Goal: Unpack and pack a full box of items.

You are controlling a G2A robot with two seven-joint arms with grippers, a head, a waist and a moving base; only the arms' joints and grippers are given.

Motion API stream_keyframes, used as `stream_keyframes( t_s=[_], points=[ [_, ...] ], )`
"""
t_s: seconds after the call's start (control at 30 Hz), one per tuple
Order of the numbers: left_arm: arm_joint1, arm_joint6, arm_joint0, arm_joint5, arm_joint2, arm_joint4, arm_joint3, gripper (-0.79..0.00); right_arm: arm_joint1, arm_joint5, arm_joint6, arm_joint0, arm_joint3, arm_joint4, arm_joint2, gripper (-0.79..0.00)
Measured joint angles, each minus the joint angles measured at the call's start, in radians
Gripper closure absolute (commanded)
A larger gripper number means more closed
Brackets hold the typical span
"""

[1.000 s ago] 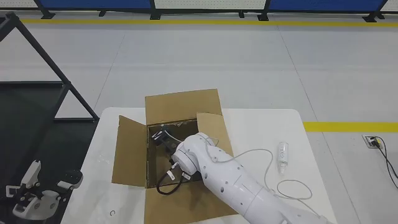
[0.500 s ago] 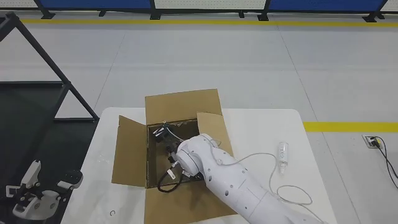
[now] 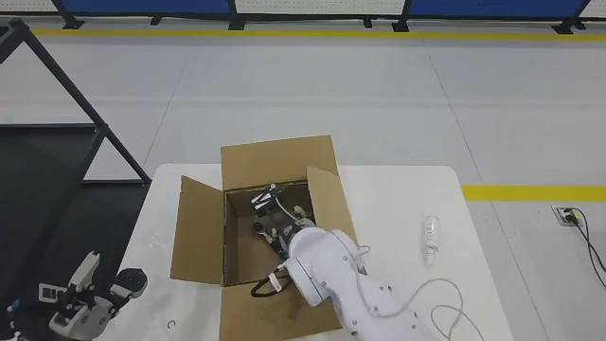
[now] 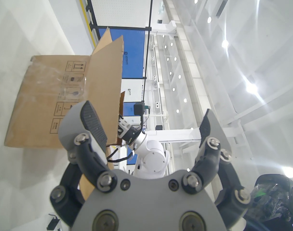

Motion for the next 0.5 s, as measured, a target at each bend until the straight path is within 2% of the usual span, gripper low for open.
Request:
stream_keyframes(
  t_s=[0.07, 0.13, 0.17, 0.2, 0.5],
  points=[
    [0.001, -0.012, 0.005, -0.004, 0.006, 0.012, 0.000, -0.785, 0.017, -0.010, 0.018, -0.059, -0.086, -0.049, 0.047, -0.699],
    [0.001, -0.018, 0.009, -0.008, 0.013, 0.026, -0.002, -0.785, 0.030, -0.020, 0.024, -0.111, -0.155, -0.083, 0.091, -0.693],
    [0.001, -0.021, 0.010, -0.009, 0.017, 0.032, -0.002, -0.785, 0.034, -0.024, 0.024, -0.131, -0.181, -0.094, 0.108, -0.717],
    [0.001, -0.023, 0.012, -0.010, 0.020, 0.037, -0.003, -0.785, 0.037, -0.027, 0.022, -0.149, -0.204, -0.103, 0.124, -0.779],
    [0.002, -0.039, 0.033, -0.028, 0.052, 0.084, -0.012, -0.785, 0.058, 0.012, -0.040, -0.283, -0.353, -0.171, 0.271, -0.785]
  ],
)
